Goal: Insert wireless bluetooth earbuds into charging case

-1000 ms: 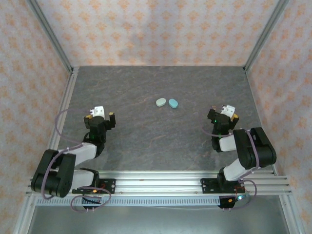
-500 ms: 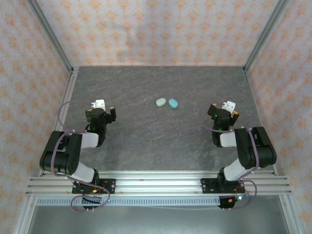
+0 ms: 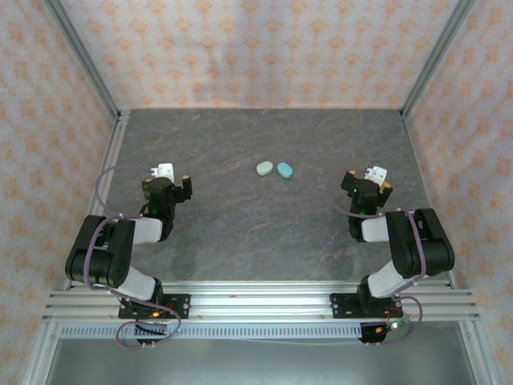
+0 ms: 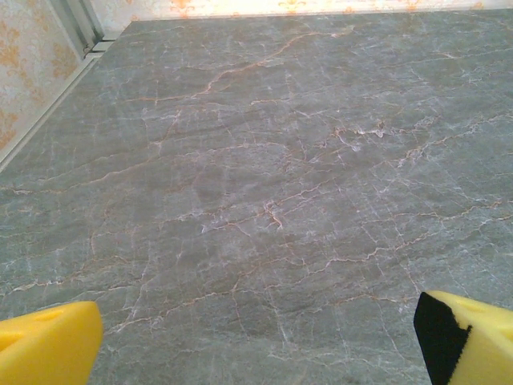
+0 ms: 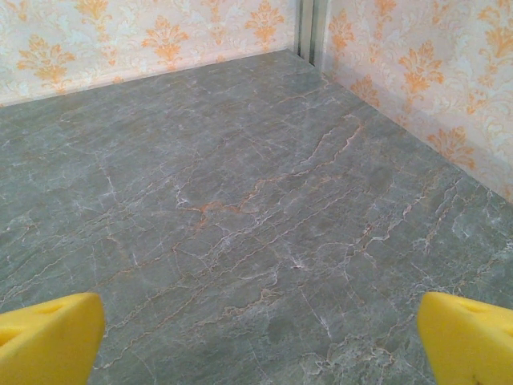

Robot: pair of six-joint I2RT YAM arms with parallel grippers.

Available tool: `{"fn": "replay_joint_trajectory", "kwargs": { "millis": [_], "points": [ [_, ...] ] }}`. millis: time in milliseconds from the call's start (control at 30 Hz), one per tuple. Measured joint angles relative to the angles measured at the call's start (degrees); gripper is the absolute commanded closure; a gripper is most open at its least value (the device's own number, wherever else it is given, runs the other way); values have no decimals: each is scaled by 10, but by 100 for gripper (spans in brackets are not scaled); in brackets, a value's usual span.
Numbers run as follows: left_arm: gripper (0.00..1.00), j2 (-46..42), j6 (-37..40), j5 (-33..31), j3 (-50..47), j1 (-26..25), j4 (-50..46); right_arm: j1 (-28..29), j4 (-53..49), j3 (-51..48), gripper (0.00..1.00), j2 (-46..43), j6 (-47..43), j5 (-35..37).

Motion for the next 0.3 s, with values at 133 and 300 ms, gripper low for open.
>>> {"fn": "replay_joint_trajectory", "kwargs": {
  "millis": [133,300],
  "points": [
    [0,0,0,0,0,0,0,0,-5,0,1,0,0,-5],
    [0,0,0,0,0,0,0,0,-9,0,1,0,0,-8]
  ]
}}
